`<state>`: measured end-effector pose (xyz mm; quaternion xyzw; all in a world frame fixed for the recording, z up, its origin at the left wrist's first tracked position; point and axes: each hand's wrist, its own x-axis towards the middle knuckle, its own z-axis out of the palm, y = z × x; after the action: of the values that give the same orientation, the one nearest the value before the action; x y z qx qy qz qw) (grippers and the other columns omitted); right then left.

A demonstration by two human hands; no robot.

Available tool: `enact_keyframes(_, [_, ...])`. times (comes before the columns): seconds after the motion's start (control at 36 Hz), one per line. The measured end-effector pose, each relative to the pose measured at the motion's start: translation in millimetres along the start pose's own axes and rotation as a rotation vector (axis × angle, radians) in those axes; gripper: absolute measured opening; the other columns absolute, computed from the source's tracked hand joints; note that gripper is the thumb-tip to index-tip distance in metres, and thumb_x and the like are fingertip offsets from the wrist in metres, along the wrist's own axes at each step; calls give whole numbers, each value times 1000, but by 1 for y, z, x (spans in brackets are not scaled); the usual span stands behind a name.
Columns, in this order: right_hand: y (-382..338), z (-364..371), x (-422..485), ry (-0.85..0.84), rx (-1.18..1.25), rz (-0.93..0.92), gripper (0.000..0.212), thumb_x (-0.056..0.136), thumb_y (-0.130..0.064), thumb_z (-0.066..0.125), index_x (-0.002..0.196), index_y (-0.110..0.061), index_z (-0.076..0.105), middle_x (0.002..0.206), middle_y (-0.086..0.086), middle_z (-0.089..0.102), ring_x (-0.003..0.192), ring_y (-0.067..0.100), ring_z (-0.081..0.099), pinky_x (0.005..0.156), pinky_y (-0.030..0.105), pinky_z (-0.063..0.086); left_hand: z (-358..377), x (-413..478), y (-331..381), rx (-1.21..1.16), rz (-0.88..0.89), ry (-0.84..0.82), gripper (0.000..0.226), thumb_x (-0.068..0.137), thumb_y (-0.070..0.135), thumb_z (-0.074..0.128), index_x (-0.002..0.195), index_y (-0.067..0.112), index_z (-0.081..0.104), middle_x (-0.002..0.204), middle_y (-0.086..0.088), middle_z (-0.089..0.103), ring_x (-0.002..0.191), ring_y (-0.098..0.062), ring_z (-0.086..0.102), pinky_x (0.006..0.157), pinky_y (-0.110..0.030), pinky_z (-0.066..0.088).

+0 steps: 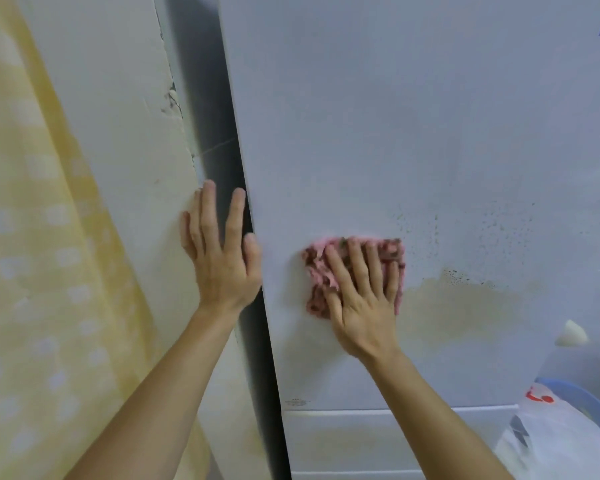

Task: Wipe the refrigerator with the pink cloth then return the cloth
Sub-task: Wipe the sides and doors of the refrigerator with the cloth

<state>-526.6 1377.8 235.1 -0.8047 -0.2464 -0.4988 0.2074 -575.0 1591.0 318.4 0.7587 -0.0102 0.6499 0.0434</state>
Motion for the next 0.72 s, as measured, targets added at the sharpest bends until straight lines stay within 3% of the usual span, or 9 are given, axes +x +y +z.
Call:
enact_keyframes(0.08, [6, -27, 64, 124, 25, 103, 68, 107, -40, 39, 167, -39, 7, 176, -4, 6, 163, 13, -7, 130, 43, -10, 6, -5, 26, -59, 79, -40, 54, 104, 25, 44, 156, 10, 46, 165, -26, 33, 157, -39, 27, 125, -62, 25])
enact_keyframes(0.17, [11, -50, 114, 197, 22, 131, 62, 110, -39, 40, 167, -32, 16, 175, 5, 15, 163, 25, 8, 130, 51, -2, 16, -4, 40, -74, 100, -40, 54, 104, 29, 50, 155, 10, 50, 166, -24, 29, 156, -42, 25, 123, -61, 30])
enact_keyframes(0.25, [12, -53, 123, 295, -50, 107, 54, 113, -40, 41, 164, -27, 30, 171, 11, 28, 160, 30, 23, 129, 57, 13, 26, -5, 44, -64, 79, -2, 54, 104, 29, 53, 154, 7, 51, 163, -29, 30, 156, -45, 23, 126, -58, 27])
enact_keyframes(0.33, [12, -45, 112, 333, -60, 82, 53, 112, -40, 45, 162, -24, 35, 169, 11, 31, 158, 31, 27, 129, 57, 16, 31, -6, 46, -37, 64, 38, 54, 103, 28, 53, 153, 6, 52, 160, -34, 36, 155, -47, 26, 126, -57, 27])
enact_keyframes(0.47, [20, -13, 36, 220, -54, 42, 64, 109, -40, 48, 166, -29, 24, 175, 4, 12, 163, 25, 9, 130, 57, 11, 32, -10, 50, -41, 42, 27, 54, 104, 27, 51, 153, 6, 51, 160, -34, 35, 154, -49, 26, 123, -62, 30])
enact_keyframes(0.56, [31, 4, -22, 109, -92, -10, 73, 105, -43, 47, 168, -34, 12, 177, -1, -1, 164, 22, 3, 132, 51, 1, 32, -9, 53, -49, 32, 25, 54, 104, 27, 50, 153, 4, 52, 161, -34, 34, 154, -50, 25, 123, -63, 29])
enact_keyframes(0.72, [37, -2, -33, -37, -68, -7, 74, 103, -43, 39, 167, -41, 2, 176, -8, -11, 163, 15, -8, 130, 43, -14, 29, -10, 59, -69, 5, 7, 54, 105, 25, 47, 155, 4, 49, 163, -34, 30, 156, -49, 22, 127, -59, 22])
